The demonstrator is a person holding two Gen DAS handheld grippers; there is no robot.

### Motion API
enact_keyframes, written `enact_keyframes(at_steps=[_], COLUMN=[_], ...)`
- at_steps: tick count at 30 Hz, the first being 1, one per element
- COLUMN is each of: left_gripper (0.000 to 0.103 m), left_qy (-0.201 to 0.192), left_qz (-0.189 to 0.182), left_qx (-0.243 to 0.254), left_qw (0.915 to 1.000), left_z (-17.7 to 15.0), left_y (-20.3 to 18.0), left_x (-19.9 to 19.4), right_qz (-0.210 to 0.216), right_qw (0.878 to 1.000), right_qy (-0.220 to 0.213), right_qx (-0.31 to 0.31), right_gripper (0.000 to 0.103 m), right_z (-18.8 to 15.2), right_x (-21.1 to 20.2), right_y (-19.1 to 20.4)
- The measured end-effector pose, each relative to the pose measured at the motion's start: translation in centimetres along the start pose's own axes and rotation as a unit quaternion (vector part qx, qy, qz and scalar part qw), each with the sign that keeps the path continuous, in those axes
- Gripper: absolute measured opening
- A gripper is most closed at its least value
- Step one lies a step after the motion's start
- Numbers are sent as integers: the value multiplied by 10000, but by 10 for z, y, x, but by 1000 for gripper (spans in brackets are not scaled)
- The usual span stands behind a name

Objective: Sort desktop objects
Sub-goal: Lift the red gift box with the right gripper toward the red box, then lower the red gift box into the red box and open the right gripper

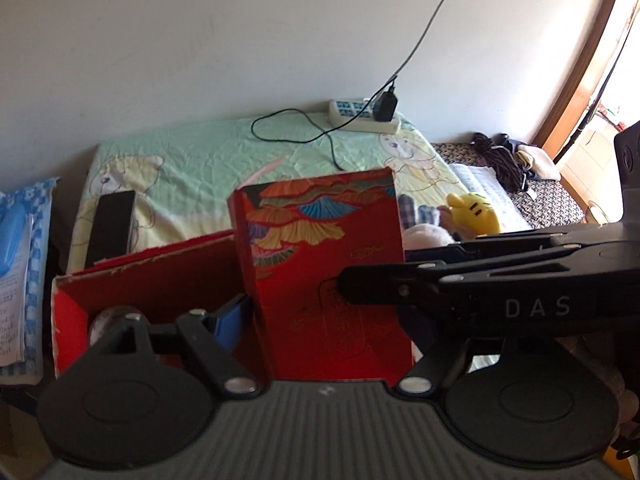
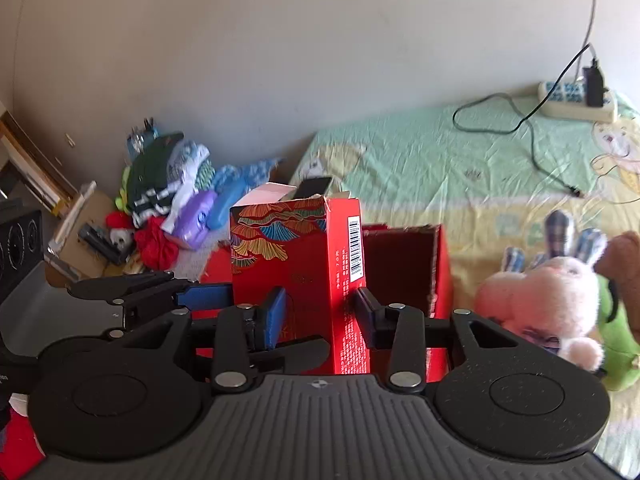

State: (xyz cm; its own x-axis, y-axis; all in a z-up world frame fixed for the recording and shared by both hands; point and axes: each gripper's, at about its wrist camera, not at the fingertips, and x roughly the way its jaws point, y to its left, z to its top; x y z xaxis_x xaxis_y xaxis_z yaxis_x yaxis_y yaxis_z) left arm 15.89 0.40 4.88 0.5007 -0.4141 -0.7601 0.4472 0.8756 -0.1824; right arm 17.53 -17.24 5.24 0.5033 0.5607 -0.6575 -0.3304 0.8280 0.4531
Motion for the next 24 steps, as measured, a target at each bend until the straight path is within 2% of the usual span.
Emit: enact_keyframes(at_steps=[7, 15, 19, 24], left_gripper=[81, 81, 80, 81], left_qy=[777, 1738, 2158, 2449], left_qz=[-28, 34, 66, -65], left_qx=[-387, -606, -563, -690], left_qw=[9962, 9829, 9748, 9671], left_z=[-11, -26, -29, -30], left_y=[45, 74, 76, 84], left_x=[51, 103, 123, 136], right_qz=[-208, -502, -694, -763], right_qw=[9958, 9846, 9794, 9767], right_qy=[885, 1617, 1837, 1911], right_qx=[88, 440, 463, 608], right_gripper=[43, 43, 43, 44], right_z=[2, -7, -10, -12], right_x=[68, 127, 141, 148], right_y=[0, -8, -8, -14])
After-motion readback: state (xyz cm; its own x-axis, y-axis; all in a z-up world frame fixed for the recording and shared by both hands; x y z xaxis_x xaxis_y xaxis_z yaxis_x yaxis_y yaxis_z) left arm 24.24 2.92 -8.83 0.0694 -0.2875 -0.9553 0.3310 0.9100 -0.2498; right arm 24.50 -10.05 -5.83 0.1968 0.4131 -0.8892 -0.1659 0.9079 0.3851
